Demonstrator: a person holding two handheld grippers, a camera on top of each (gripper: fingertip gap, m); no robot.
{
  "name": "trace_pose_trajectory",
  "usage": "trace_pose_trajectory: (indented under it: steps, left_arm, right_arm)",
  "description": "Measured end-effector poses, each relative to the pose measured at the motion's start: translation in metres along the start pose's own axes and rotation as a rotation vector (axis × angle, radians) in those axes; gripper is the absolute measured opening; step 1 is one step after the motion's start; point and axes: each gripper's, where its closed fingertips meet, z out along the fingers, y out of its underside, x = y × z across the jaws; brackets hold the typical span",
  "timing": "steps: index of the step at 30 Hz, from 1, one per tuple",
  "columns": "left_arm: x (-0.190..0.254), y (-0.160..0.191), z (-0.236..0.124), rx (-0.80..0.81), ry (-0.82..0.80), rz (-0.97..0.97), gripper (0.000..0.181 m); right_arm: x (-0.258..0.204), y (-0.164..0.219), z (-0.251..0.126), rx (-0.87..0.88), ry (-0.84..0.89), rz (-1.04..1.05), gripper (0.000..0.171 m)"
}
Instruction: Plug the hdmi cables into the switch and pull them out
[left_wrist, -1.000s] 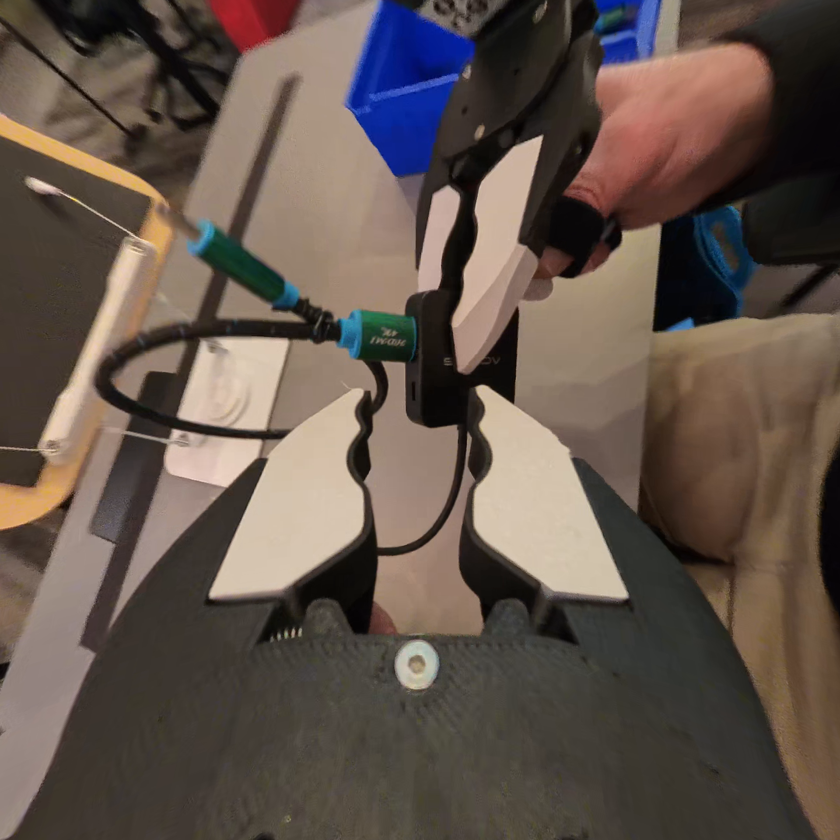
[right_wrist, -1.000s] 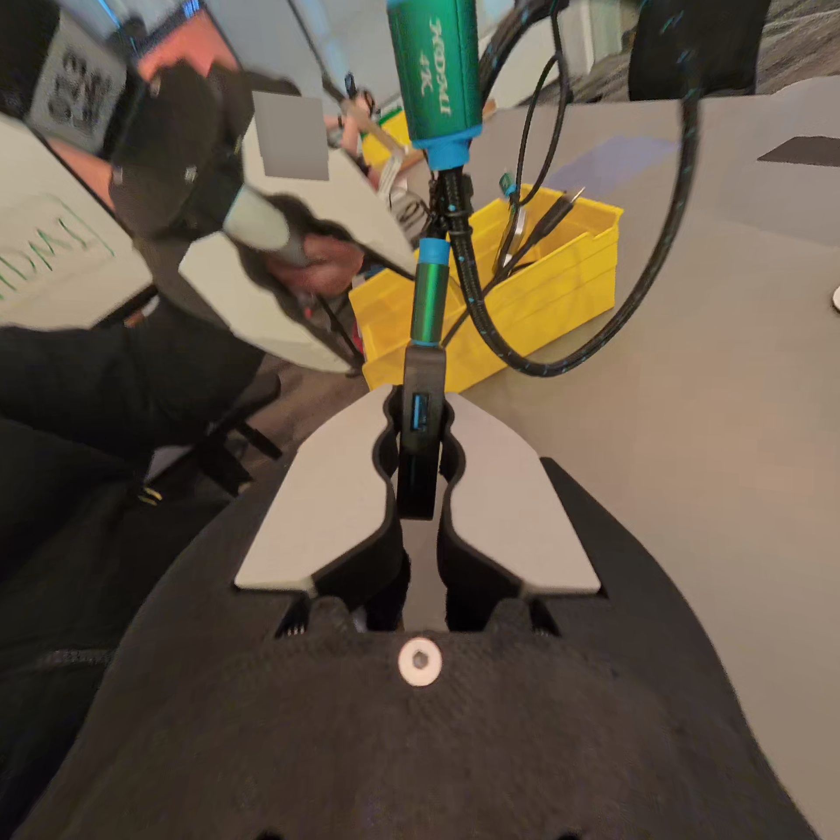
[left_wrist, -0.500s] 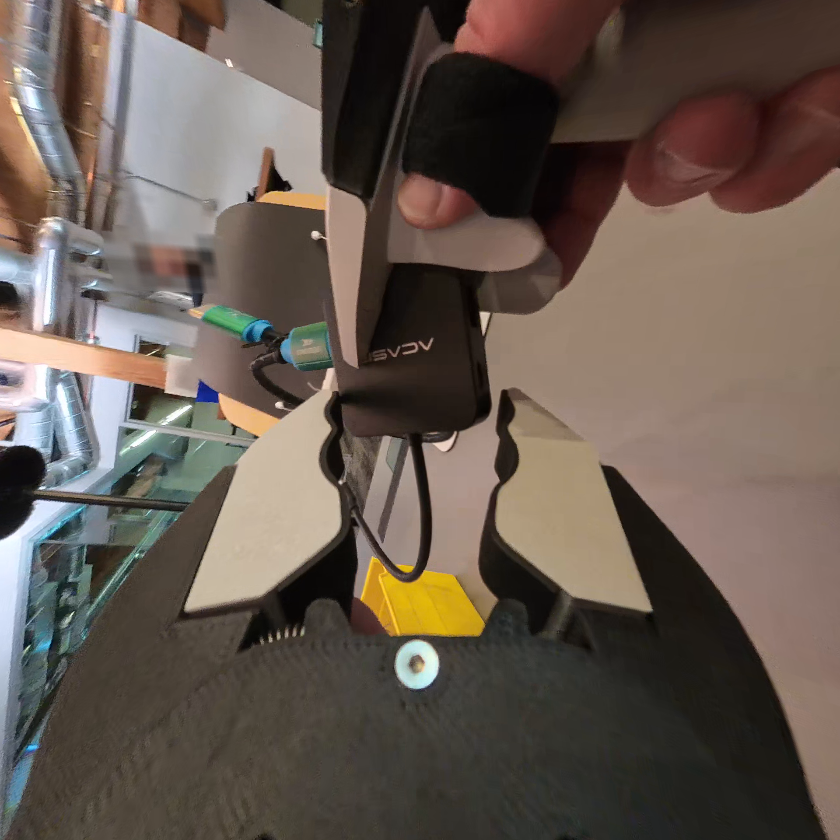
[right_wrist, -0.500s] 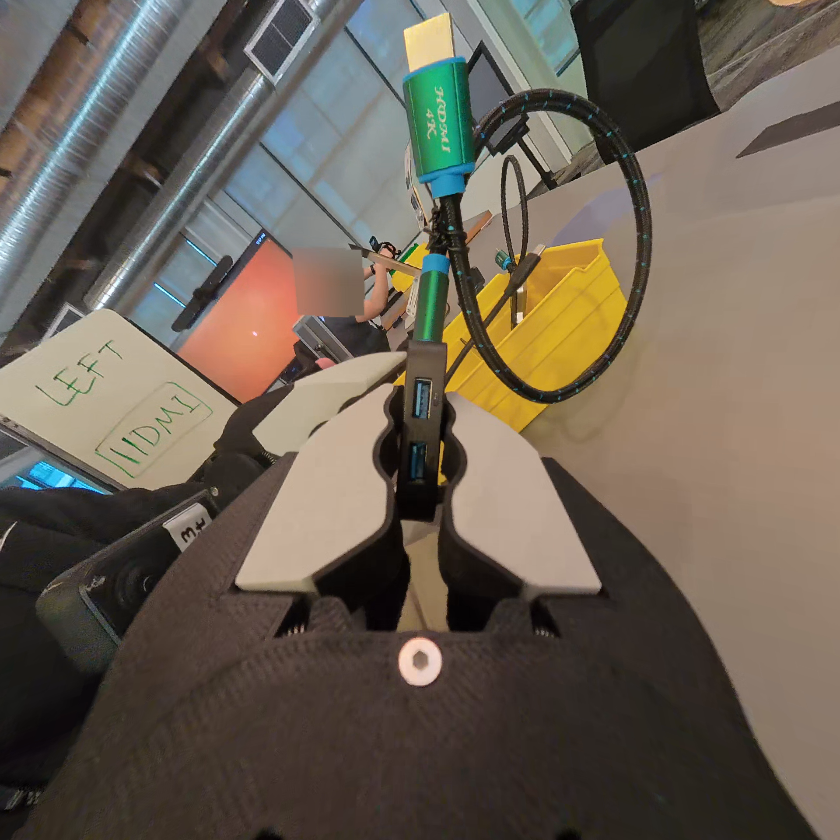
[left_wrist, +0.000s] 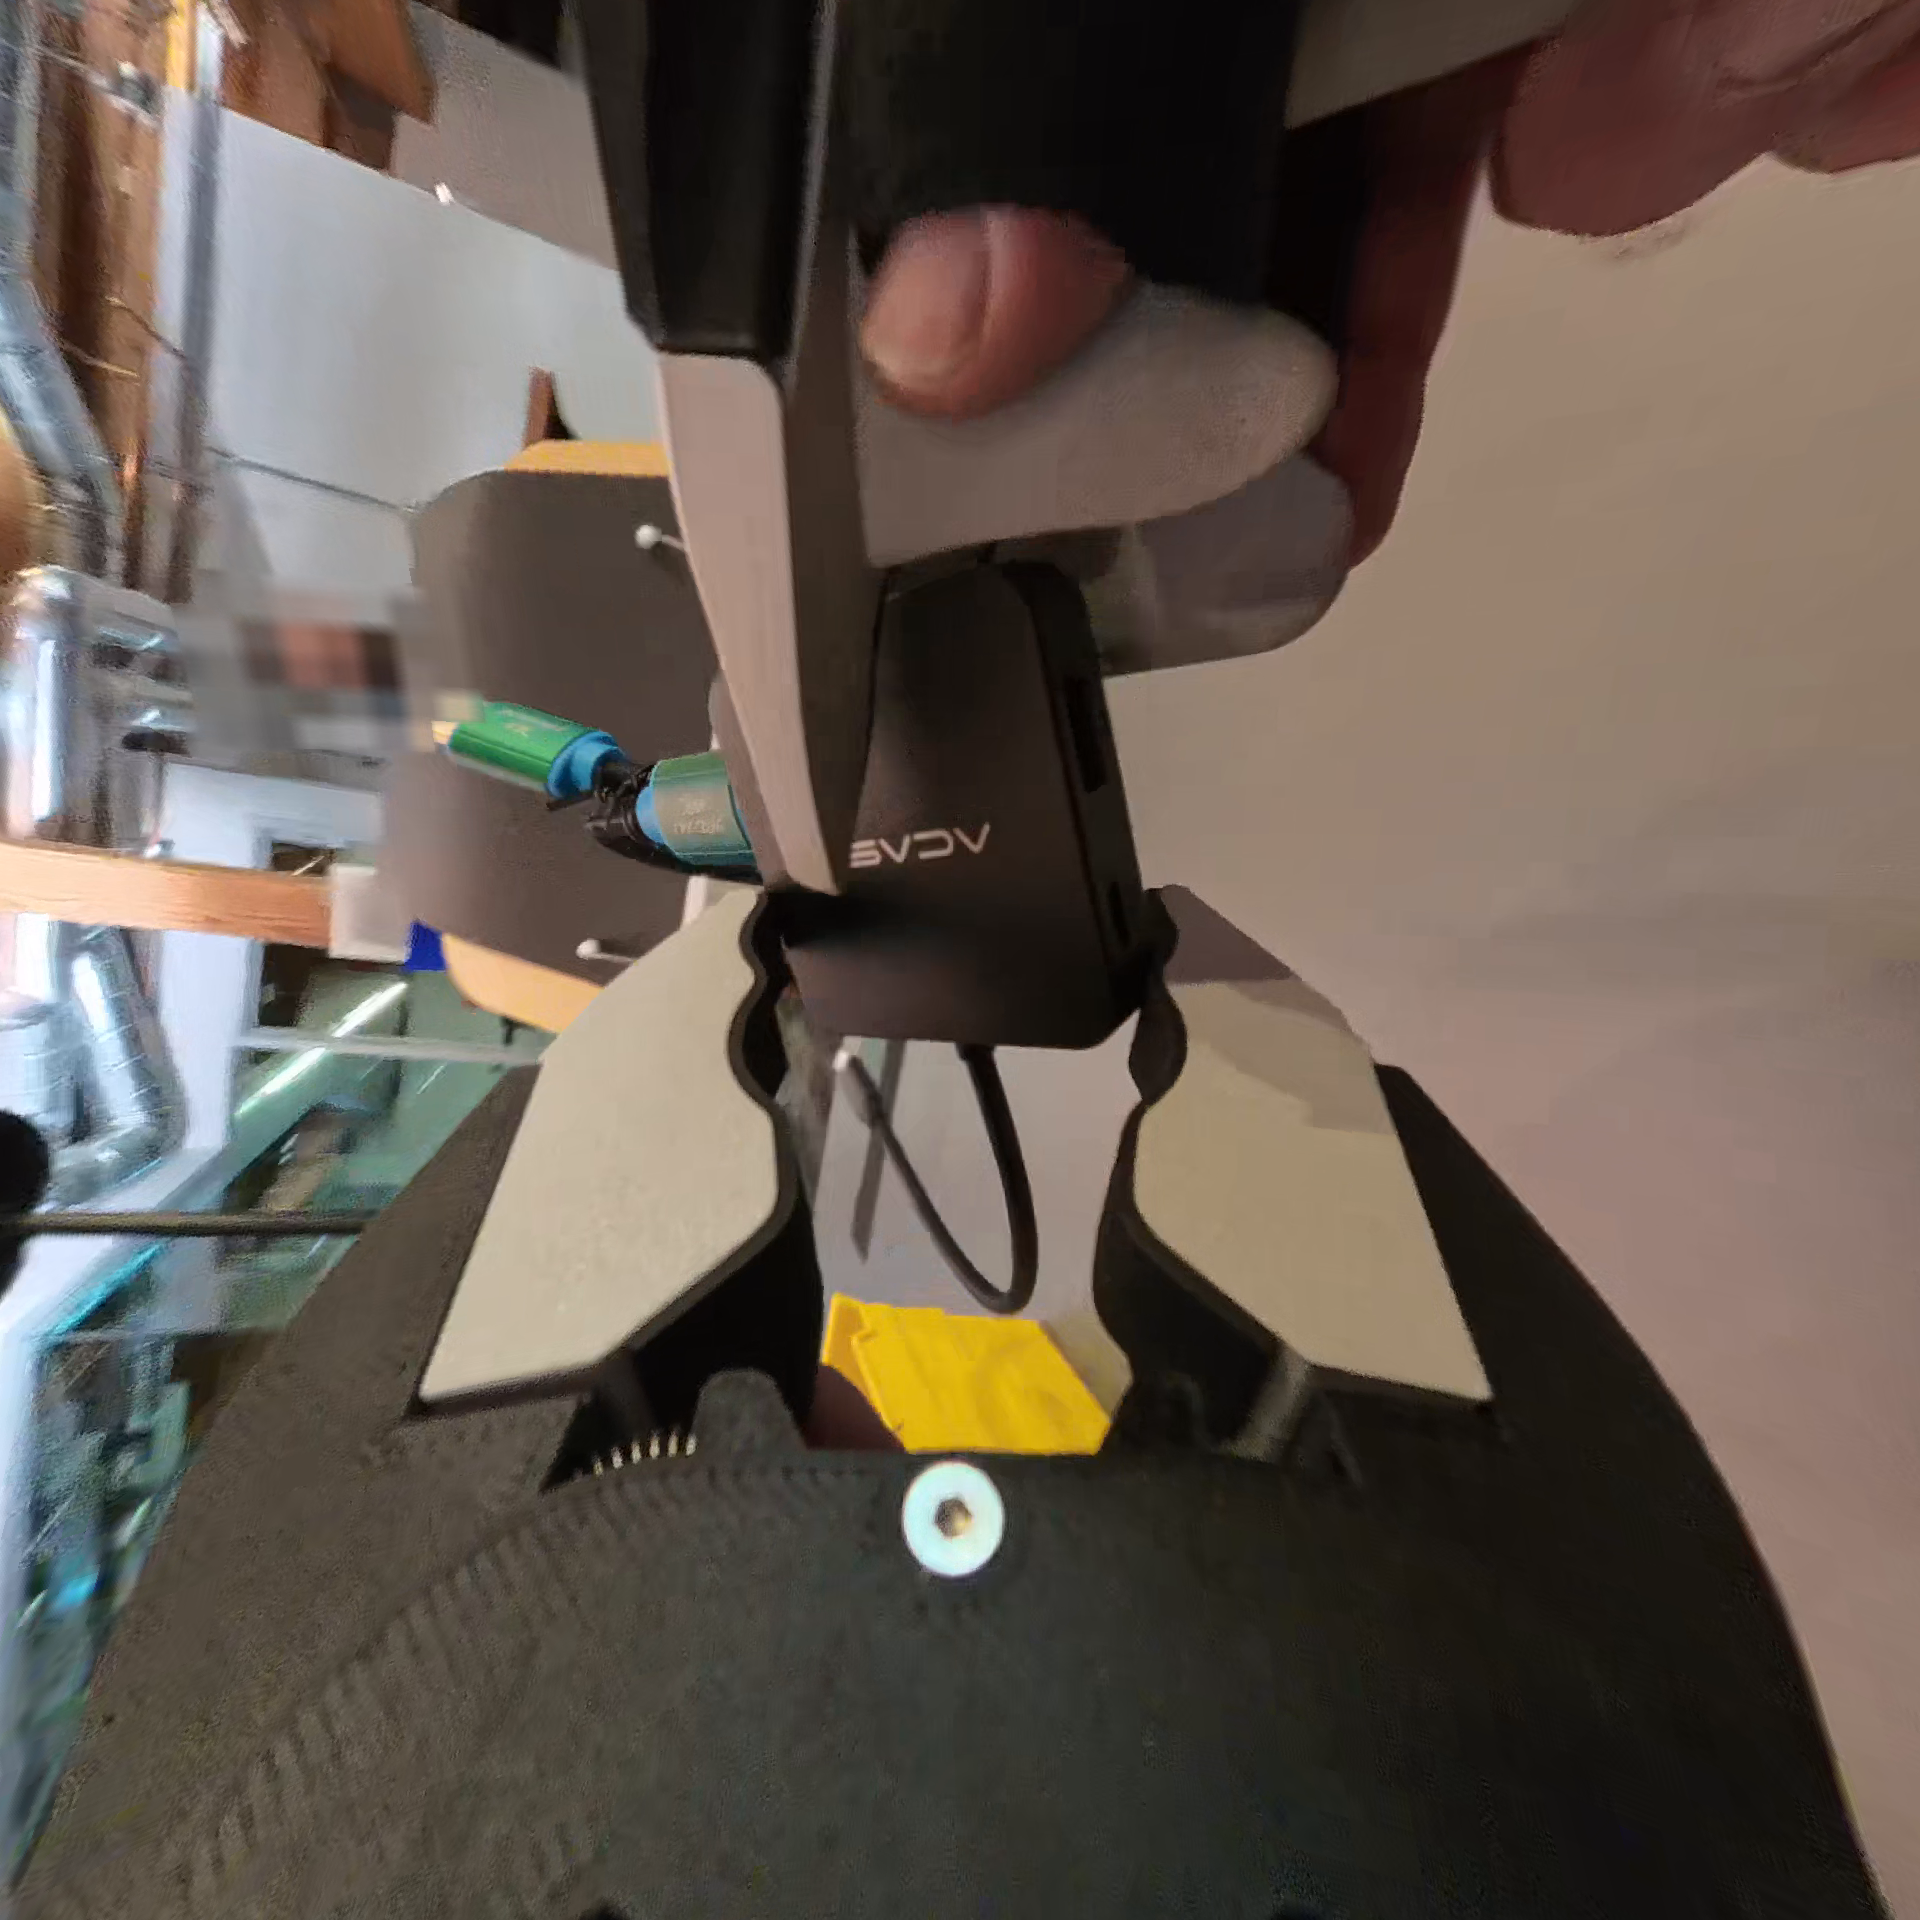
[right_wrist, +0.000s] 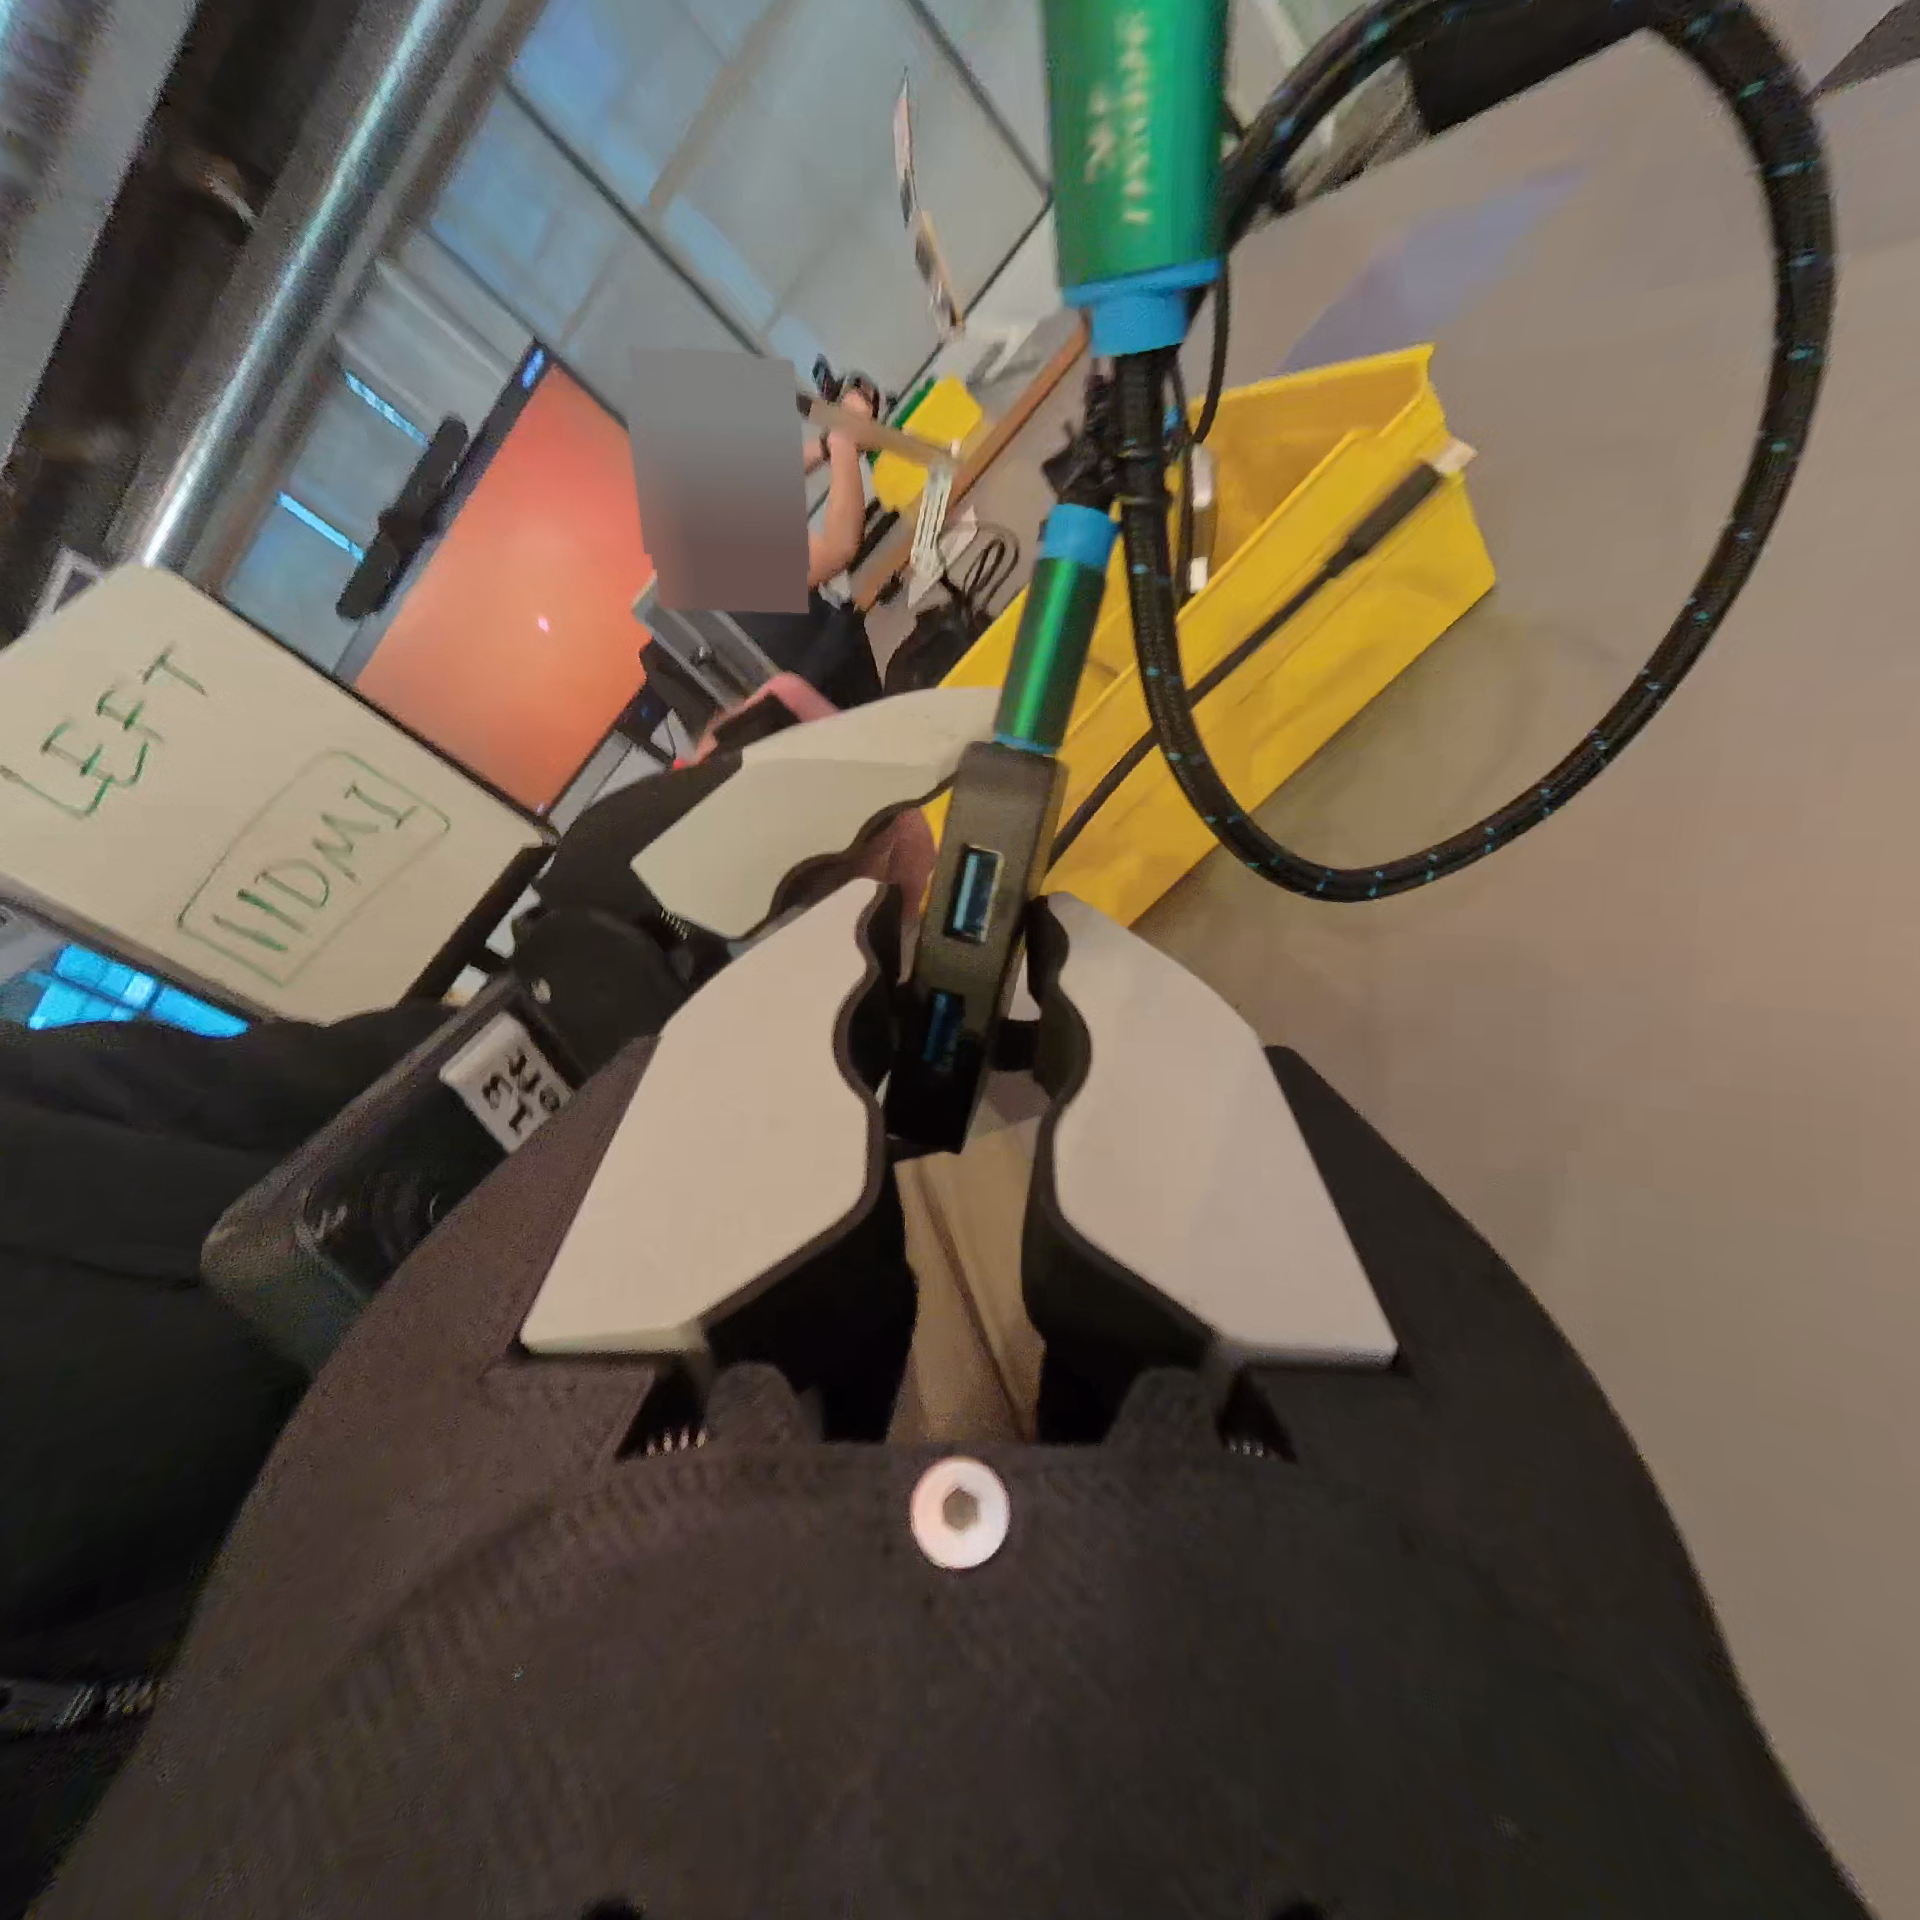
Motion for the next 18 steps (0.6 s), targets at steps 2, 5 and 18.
trace_pose_trajectory:
  steps: [2, 5, 18]
  left_arm:
    - [0.001, 0.0, -0.002, 0.036, 0.029, 0.016, 0.064]
    - [0.0, 0.003, -0.006, 0.061, 0.102, -0.043, 0.063]
    - [-0.006, -0.006, -0.012, 0.086, -0.004, 0.183, 0.054]
  right_arm:
    - [-0.003, 0.003, 0.0, -0.032, -0.032, -0.001, 0.024]
    - [-0.003, 0.003, -0.005, -0.042, -0.054, -0.003, 0.025]
    - [-0.003, -0.004, -0.006, 0.056, -0.065, 0.086, 0.015]
